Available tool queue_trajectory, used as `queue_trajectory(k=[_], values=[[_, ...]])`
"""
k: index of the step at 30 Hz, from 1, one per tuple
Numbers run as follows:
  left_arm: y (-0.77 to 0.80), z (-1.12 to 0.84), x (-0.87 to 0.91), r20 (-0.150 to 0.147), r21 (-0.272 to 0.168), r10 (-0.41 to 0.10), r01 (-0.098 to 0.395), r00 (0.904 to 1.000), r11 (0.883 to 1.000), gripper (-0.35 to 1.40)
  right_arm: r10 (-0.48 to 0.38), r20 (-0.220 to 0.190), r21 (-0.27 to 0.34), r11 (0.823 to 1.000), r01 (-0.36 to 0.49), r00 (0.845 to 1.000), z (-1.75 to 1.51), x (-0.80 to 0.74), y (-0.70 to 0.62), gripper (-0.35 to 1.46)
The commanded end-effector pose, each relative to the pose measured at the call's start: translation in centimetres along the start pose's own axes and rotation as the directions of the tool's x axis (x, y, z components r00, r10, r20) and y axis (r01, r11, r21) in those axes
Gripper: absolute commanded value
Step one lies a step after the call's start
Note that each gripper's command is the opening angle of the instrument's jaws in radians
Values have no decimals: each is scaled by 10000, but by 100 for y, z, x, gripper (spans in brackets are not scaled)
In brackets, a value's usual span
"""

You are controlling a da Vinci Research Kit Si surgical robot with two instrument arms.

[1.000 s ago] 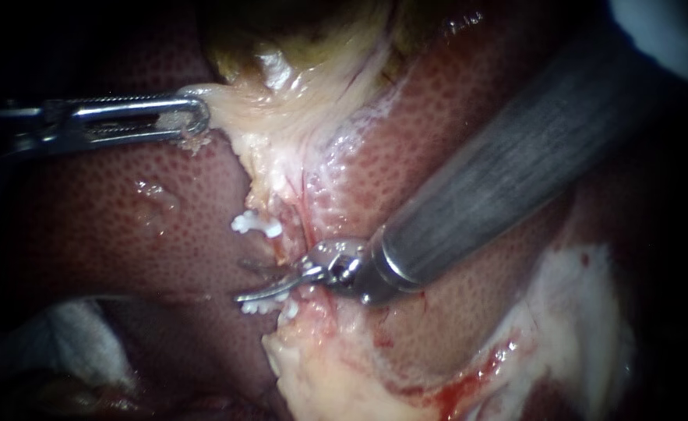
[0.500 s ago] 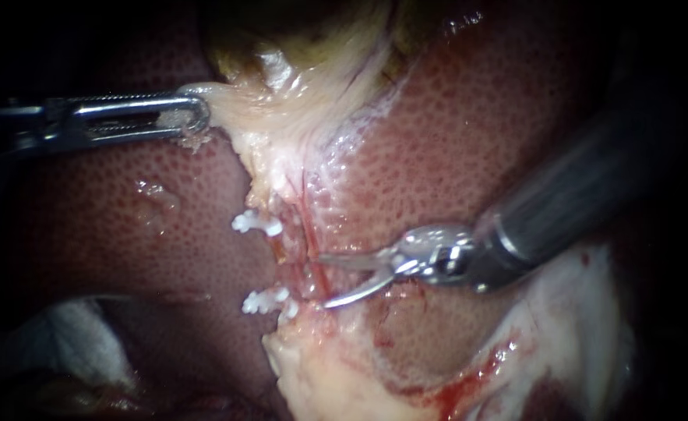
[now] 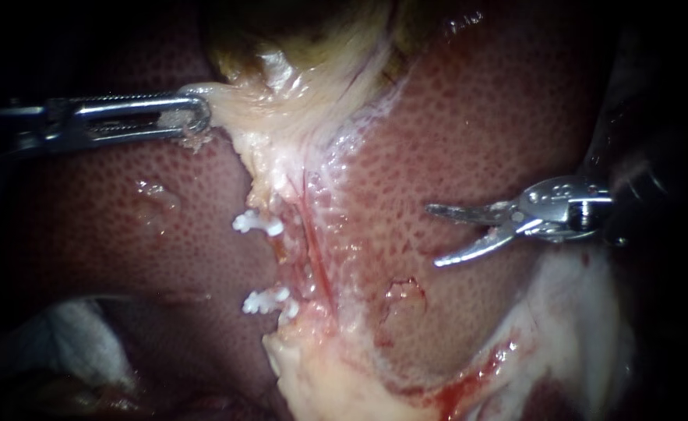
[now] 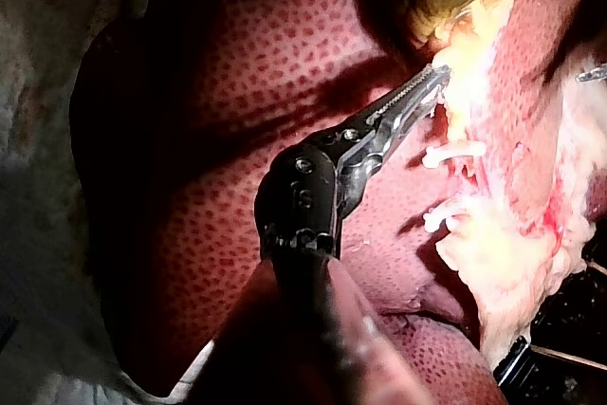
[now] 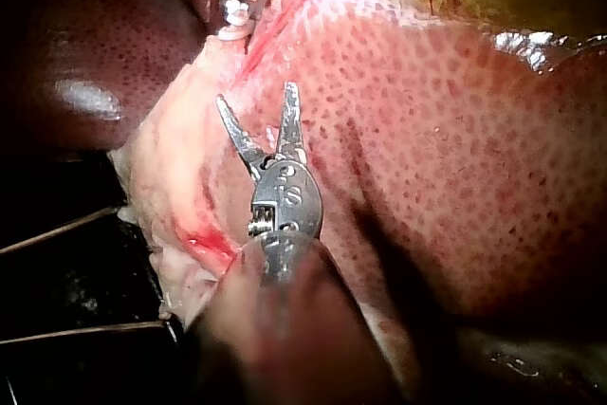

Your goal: Go back from the cut left tube

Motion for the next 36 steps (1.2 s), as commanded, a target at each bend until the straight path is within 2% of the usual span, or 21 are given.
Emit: queue_trajectory(k=[1, 5, 11, 18, 23, 28, 36], values=[[0, 1, -1, -7, 16, 14, -14, 10000, 10000, -35, 5, 28, -17, 10000, -5, 10000, -1, 1, -2, 143], [-3, 10, -7, -20, 26, 47, -47, 10000, 10000, -35, -71, 22, 55, 10000, 71, 10000, 0, 1, -5, 143], [-7, 33, -19, 25, -54, 113, -113, 9999, 9999, -35, -89, 9, 113, 9999, 88, 10000, 1, -1, -6, 143], [-19, 72, -35, 317, -196, 222, -216, 9992, 9996, -35, -93, 9, 115, 9999, 93, 10000, 1, -1, -7, 143], [-22, 98, -41, 423, -247, 260, -250, 9988, 9994, -35, -94, 9, 115, 9999, 94, 10000, 1, -1, -7, 143], [-21, 109, -45, 494, -278, 296, -282, 9983, 9992, -35, -95, 9, 117, 9999, 95, 10000, 0, -1, -9, 143], [-20, 114, -48, 536, -309, 315, -299, 9981, 9991, -35, -92, -21, 110, 9999, 92, 10000, 1, 1, -10, 143]])
